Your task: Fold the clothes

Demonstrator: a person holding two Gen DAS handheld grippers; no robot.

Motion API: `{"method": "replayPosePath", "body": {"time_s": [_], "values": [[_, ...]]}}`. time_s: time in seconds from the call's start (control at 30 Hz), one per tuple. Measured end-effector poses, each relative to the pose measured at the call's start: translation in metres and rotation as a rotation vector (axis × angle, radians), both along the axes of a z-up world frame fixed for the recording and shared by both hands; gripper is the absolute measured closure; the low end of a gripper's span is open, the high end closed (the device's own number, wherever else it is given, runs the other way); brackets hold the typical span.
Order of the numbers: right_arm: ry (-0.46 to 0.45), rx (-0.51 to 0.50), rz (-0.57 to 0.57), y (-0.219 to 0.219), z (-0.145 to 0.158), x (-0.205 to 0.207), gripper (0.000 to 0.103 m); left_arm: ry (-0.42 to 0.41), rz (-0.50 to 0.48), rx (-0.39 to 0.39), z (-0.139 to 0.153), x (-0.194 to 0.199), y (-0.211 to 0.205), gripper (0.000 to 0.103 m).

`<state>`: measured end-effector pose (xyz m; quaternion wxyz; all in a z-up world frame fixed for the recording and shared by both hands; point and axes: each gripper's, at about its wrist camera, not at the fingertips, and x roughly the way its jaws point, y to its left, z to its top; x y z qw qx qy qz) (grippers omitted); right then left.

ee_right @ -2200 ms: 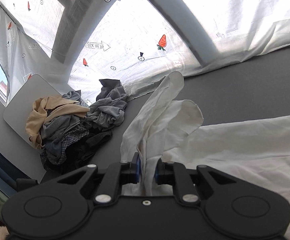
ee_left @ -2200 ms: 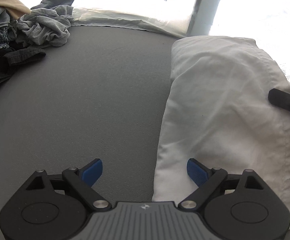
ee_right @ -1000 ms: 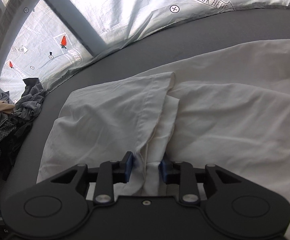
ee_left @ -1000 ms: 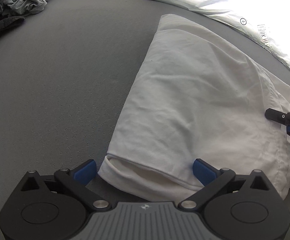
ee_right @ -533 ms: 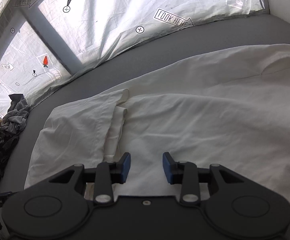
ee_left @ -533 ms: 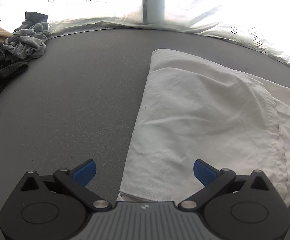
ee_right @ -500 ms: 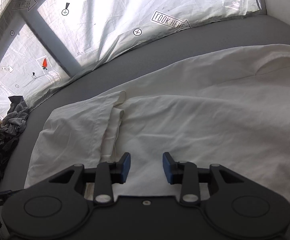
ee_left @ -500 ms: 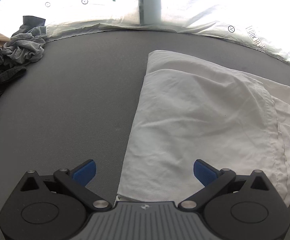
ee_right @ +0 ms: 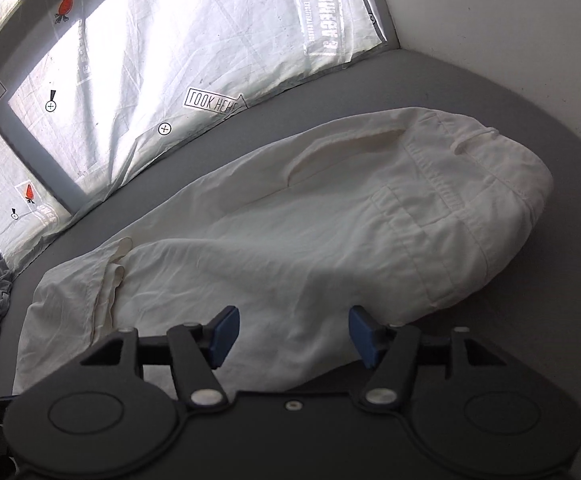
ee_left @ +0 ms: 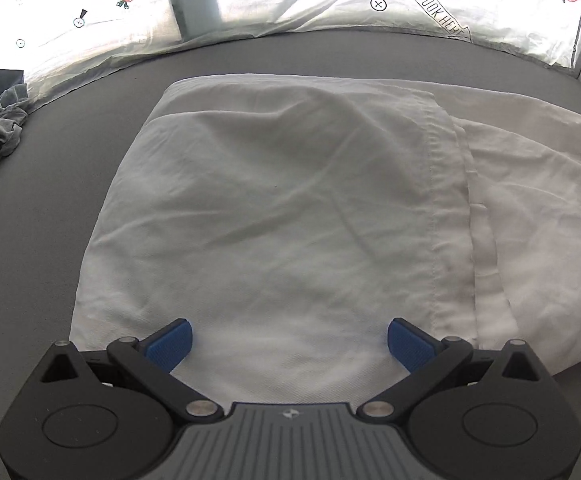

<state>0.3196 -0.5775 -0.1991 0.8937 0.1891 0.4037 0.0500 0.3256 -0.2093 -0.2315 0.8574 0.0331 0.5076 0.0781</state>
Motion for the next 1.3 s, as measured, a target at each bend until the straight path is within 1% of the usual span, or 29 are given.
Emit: {"method": "replayPosePath", "body": {"time_s": [0.03,0.07,0.13,0.17,0.23,0.3,0.4,0.53,0.63,0.7,0.87,0.93,1.0,1.03,1.07,1.1,1.2,1.3], "values": [[0.003,0.015,0.002,-0.01,-0.001,-0.001,0.042,0.004,0.005,0.012,-0.002,0.001,-0.002,0.0],[0.007,0.058,-0.004,-0.021,-0.003,-0.001,0.045,0.002,0.016,0.011,-0.003,0.002,-0.003,0.0],[0.02,0.159,-0.043,-0.041,-0.009,-0.001,0.044,0.005,0.036,-0.002,-0.005,0.004,-0.001,0.0],[0.029,0.19,-0.067,-0.05,-0.011,-0.001,0.044,0.008,0.047,-0.012,-0.005,0.005,0.0,0.0],[0.053,0.207,-0.124,-0.063,-0.013,0.0,0.045,0.01,0.06,-0.027,-0.006,0.005,0.002,0.0],[0.077,0.224,-0.181,-0.076,-0.016,0.001,0.038,0.007,0.069,-0.037,-0.007,0.005,0.003,0.0],[0.108,0.256,-0.268,-0.097,-0.021,0.002,0.034,-0.005,0.078,-0.045,-0.009,0.004,0.004,0.0],[0.1,0.375,-0.382,-0.126,-0.04,0.003,0.033,-0.011,0.09,-0.051,-0.01,0.003,0.004,0.0],[0.067,0.421,-0.405,-0.131,-0.047,0.012,0.033,0.012,0.107,-0.063,-0.009,0.01,0.003,0.0],[0.045,0.445,-0.404,-0.13,-0.051,0.021,0.035,0.026,0.114,-0.07,-0.009,0.012,0.003,0.0],[0.038,0.541,-0.437,-0.123,-0.063,0.046,0.035,0.035,0.121,-0.077,-0.007,0.013,0.004,0.0],[0.03,0.564,-0.444,-0.121,-0.064,0.054,0.032,0.037,0.125,-0.079,-0.006,0.013,0.003,0.0],[0.027,0.575,-0.441,-0.12,-0.065,0.059,0.032,0.04,0.129,-0.082,-0.006,0.013,0.002,0.0],[0.026,0.579,-0.438,-0.12,-0.065,0.061,0.034,0.042,0.132,-0.086,-0.006,0.014,0.002,0.0],[0.028,0.595,-0.443,-0.122,-0.067,0.062,0.043,0.045,0.135,-0.089,-0.005,0.014,0.002,0.0],[0.034,0.638,-0.462,-0.126,-0.071,0.06,0.061,0.048,0.138,-0.092,-0.005,0.015,0.002,0.0],[0.035,0.797,-0.528,-0.136,-0.087,0.053,0.071,0.056,0.138,-0.097,-0.004,0.015,0.0,0.0],[0.011,0.945,-0.574,-0.136,-0.098,0.042,0.076,0.055,0.136,-0.097,-0.003,0.015,-0.001,0.0]]}}
